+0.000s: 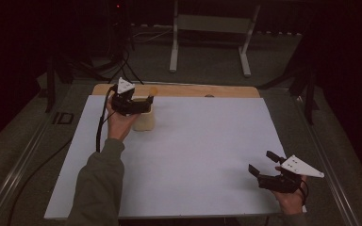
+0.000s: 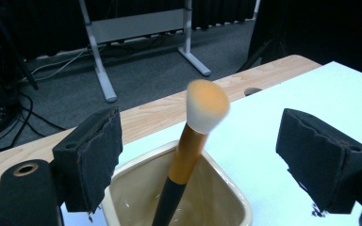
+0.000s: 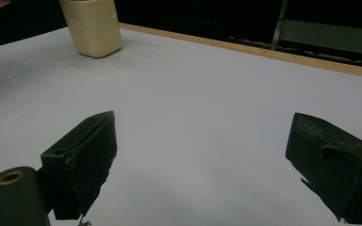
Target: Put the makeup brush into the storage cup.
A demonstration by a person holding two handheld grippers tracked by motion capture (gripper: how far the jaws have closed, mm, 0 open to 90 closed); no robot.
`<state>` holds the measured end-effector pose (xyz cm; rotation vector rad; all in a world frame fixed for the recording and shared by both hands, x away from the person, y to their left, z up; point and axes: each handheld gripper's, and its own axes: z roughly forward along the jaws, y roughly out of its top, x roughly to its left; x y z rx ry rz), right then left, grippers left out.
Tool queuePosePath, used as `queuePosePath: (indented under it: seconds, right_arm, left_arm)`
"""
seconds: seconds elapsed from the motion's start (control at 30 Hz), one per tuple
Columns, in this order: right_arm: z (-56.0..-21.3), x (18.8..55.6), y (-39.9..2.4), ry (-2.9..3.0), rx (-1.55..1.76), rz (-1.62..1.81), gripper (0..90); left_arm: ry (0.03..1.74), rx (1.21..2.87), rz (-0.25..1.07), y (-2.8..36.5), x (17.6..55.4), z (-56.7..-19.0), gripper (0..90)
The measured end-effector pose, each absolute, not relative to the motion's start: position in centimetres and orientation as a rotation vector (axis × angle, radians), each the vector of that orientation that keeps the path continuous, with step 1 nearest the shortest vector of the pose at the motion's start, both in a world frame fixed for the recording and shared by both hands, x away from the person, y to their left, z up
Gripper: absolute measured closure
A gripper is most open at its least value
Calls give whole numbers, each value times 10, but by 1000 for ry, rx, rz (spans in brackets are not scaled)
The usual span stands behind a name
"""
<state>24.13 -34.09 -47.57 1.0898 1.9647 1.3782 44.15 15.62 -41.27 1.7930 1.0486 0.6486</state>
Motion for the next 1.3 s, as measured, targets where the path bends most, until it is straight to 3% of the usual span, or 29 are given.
queuePosePath:
  seconds: [0.73, 1.3]
  right_arm:
    - [-475, 241, -340, 1964, 1091, 1380, 93]
    - [-475, 241, -340, 1962, 1092, 1381, 93]
  left_arm:
    - [962, 1829, 577, 155, 425, -400, 166]
    - [929, 1834, 575, 169, 386, -398, 163]
